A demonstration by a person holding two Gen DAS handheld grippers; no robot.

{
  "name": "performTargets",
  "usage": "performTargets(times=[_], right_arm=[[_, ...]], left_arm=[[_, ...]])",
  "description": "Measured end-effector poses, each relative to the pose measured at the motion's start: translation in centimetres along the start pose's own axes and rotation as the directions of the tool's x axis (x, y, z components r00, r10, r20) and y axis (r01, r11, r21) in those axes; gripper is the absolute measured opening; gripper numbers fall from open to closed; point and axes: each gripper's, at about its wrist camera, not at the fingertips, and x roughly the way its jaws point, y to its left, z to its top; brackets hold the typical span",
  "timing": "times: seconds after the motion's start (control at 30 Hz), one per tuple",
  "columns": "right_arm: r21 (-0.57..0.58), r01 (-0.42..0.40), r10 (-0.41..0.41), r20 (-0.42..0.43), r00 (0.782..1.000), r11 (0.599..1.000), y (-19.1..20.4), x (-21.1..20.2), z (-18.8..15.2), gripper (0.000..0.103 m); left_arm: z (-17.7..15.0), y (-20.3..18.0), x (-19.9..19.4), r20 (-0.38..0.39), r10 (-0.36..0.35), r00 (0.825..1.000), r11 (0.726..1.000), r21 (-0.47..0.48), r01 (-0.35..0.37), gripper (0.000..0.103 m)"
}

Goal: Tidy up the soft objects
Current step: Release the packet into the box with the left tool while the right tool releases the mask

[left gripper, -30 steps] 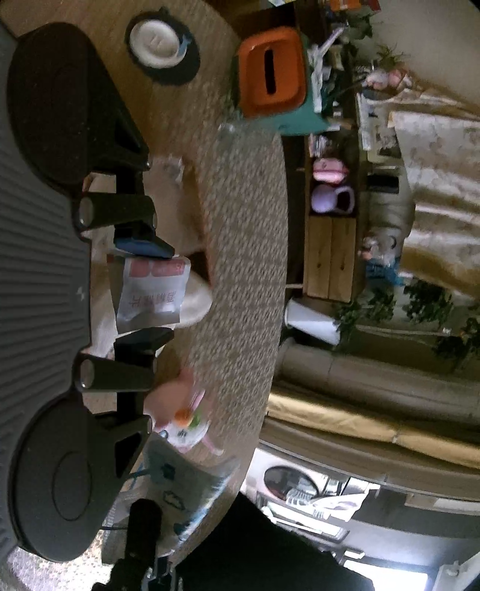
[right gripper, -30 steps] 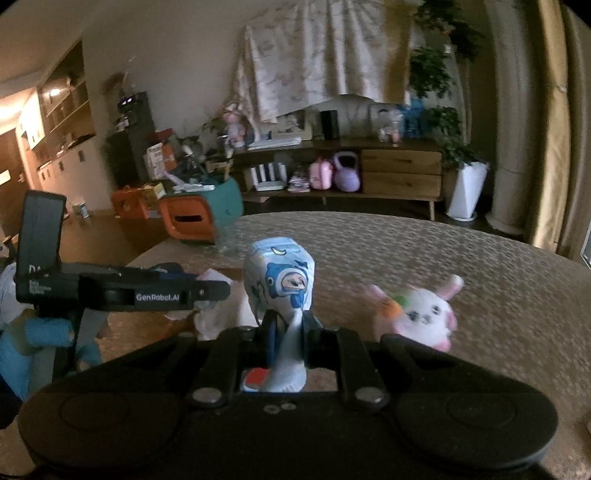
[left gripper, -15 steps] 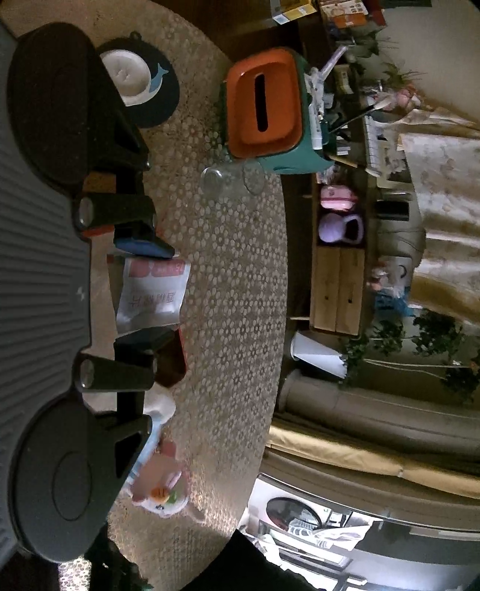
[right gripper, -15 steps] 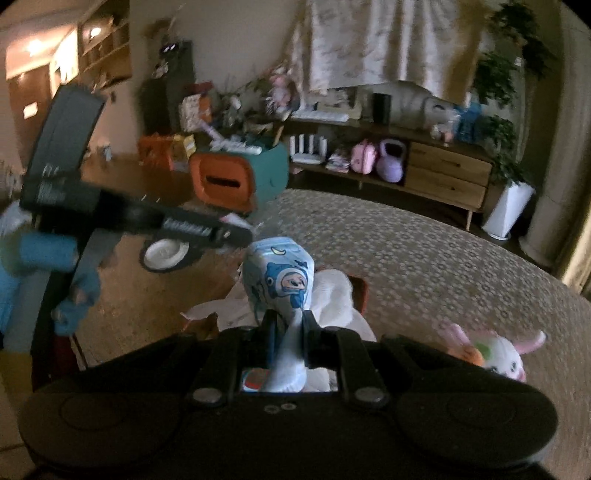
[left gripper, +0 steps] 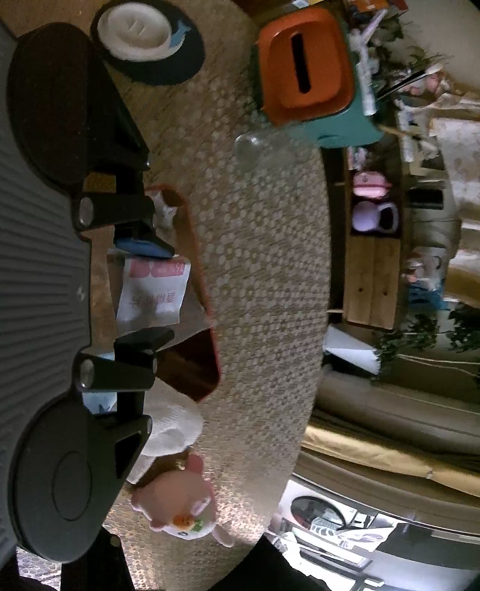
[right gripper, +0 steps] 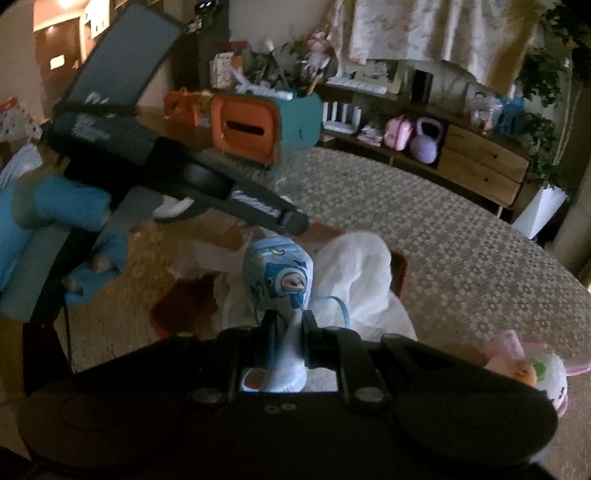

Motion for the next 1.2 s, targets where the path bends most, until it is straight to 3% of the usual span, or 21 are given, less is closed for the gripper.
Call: performTargets(times=[0.5, 0.67, 0.83, 1.2], right_arm=[[0.007, 0.026, -0.026, -0.039, 0.999, 1.000, -0.9, 2.2, -0.9, 0.015], [0.032, 0.005, -0.004, -0.028, 1.000, 0.999, -0.9, 1.6, -1.0, 0.023], [0.067, -0.004, 0.004, -0.004, 1.000, 0.998, -1.0, 0.6, -1.1, 0.033], [0.136, 0.027, -0.039, 0.086, 0.996, 0.990, -1.4, -3.5, -1.8, 0.055]], left_arm=[[-1.3, 0.2, 2.8, -0.074, -0.013, 0.997, 1.000, 0.003, 0.014, 0.041], [-1.4, 0.2, 2.4, -0.063, -0.004, 0.998, 1.000, 0.010, 0.005, 0.045], [-1.5, 0.4, 1.2, -0.037, 0.012, 0.999, 1.000, 0.010, -0.012, 0.067], [-1.5, 0.4, -2.7, 0.029, 0.039, 0.999, 0.999, 0.013, -0.039, 0.073]])
